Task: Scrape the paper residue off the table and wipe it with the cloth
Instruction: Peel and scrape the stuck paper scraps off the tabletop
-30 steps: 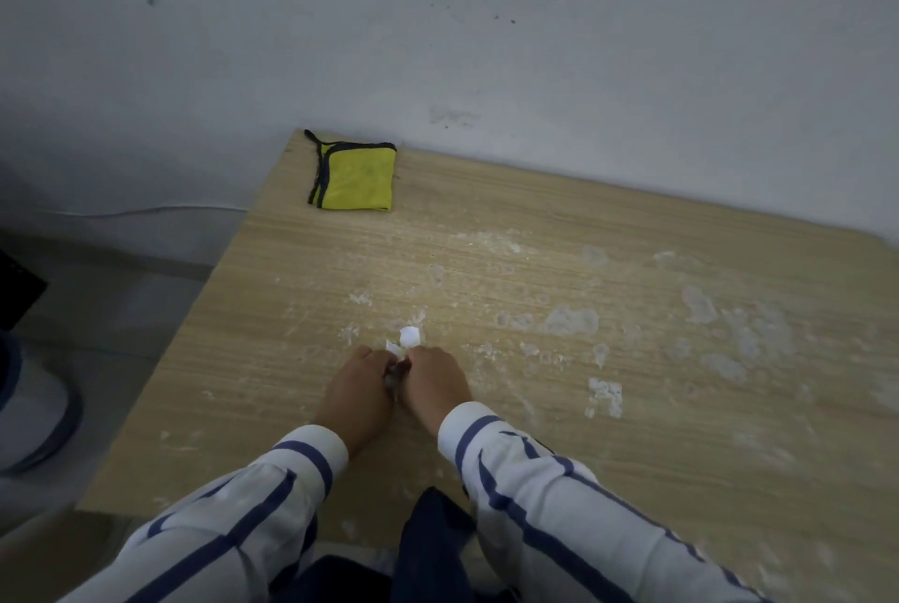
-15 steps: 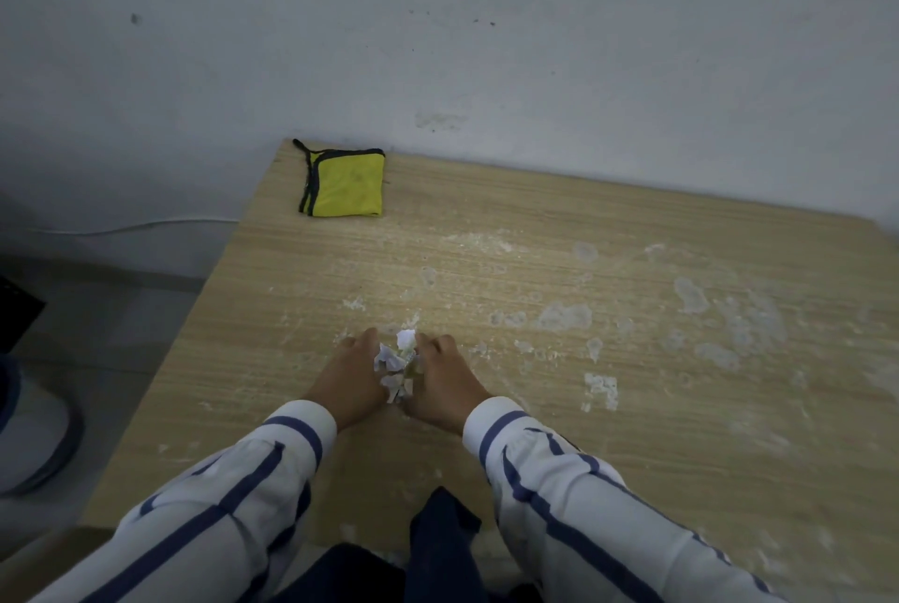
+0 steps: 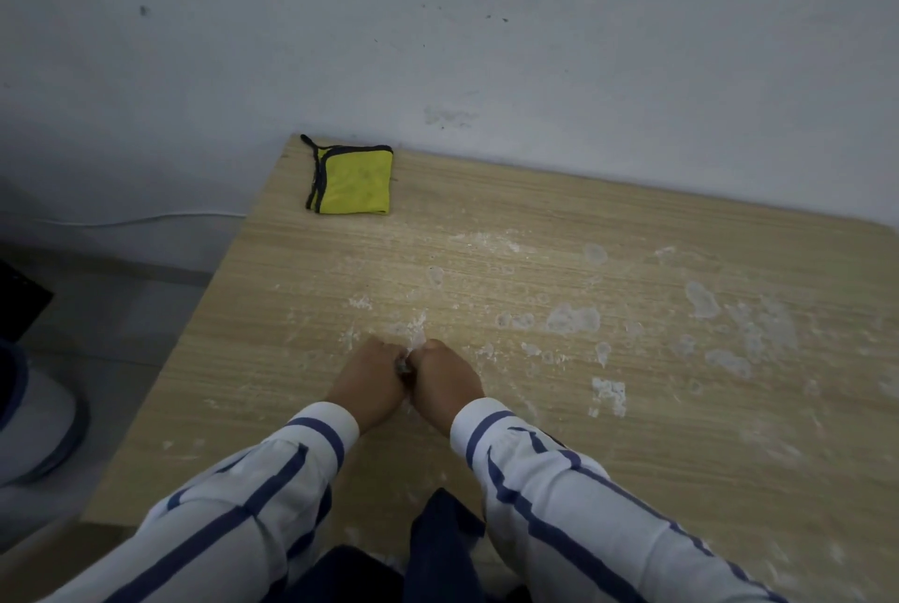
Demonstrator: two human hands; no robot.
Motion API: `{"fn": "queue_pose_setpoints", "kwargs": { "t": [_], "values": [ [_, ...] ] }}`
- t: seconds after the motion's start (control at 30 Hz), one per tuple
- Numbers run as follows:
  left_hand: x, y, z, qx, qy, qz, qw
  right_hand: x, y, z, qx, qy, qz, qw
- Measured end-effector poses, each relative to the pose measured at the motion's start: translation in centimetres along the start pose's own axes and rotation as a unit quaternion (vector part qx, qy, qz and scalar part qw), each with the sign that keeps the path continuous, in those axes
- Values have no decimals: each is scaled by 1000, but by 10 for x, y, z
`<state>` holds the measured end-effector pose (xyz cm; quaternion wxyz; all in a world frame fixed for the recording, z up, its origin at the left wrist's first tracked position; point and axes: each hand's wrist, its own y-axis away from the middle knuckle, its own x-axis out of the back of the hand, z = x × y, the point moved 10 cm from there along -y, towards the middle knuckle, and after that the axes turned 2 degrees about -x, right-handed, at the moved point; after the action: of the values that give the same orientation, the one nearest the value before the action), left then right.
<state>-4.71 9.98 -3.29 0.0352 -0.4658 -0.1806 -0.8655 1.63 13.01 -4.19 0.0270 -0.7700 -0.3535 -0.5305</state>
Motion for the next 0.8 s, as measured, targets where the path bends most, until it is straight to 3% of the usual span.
{"fn": "queue_pose_setpoints", "kwargs": {
  "t": [0.33, 0.47, 0.8],
  "values": [
    [-2, -2, -3, 29, 23, 10, 999, -4, -6, 11, -65, -129, 13, 989],
    [-4, -3, -3, 42, 26, 6, 999, -7, -4, 6, -41, -115, -29, 992],
    [-12, 8, -23, 154, 227, 39, 961, -2, -10, 11, -80, -116, -4, 990]
  ]
}}
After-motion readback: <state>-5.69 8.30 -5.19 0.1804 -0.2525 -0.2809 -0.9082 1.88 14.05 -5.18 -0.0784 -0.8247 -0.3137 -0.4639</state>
